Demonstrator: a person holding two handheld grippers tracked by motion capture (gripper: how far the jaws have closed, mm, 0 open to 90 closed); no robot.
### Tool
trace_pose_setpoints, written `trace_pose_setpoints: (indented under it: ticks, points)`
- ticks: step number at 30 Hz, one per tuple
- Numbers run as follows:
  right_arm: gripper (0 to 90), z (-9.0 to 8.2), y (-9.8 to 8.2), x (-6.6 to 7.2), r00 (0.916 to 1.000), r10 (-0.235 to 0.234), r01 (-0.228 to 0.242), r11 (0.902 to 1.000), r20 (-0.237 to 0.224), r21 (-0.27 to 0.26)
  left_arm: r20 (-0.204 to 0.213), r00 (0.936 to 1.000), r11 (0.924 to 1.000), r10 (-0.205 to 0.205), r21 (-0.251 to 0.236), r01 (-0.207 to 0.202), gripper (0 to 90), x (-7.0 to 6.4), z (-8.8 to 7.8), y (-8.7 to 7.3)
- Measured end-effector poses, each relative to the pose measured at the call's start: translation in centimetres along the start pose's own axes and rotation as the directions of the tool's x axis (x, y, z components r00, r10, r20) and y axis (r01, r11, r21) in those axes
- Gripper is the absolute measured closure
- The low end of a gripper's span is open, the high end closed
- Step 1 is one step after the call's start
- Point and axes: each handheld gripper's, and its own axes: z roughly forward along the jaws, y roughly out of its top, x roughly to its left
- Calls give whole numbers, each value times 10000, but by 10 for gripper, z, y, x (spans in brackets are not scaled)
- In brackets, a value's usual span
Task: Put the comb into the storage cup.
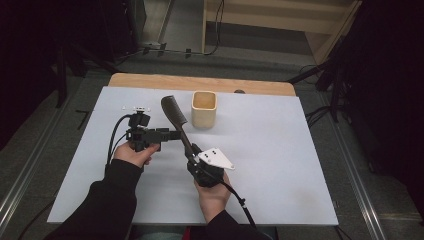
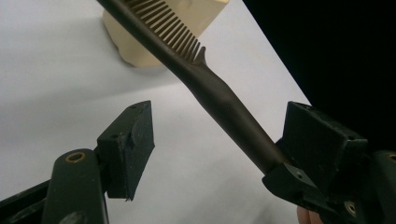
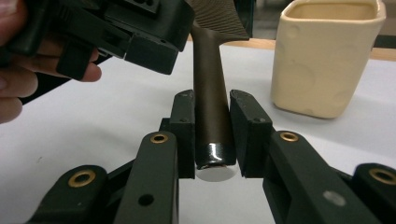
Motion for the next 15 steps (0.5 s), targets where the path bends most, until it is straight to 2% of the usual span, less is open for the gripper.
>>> trace_pose_setpoints:
  ticks: [3, 7, 13, 15]
  points:
    - [703, 0, 0, 0, 10000, 25, -24, 9999, 55, -134, -184, 9998, 9999, 36, -104, -38, 257, -1, 2, 1]
    - [703, 0, 0, 1, 10000, 28, -26, 9998, 94, -206, -129, 9998, 9996, -129, -262, 125, 264, -2, 5, 2]
    - [703, 2, -1, 2, 9999, 103, -98, 9994, 129, -331, 1, 9986, 9976, -521, -462, 520, 291, -2, 8, 6]
    - [703, 2, -1, 2, 9999, 102, -98, 9993, 116, -361, 75, 9969, 9960, -778, -423, 781, 308, -1, 10, 7]
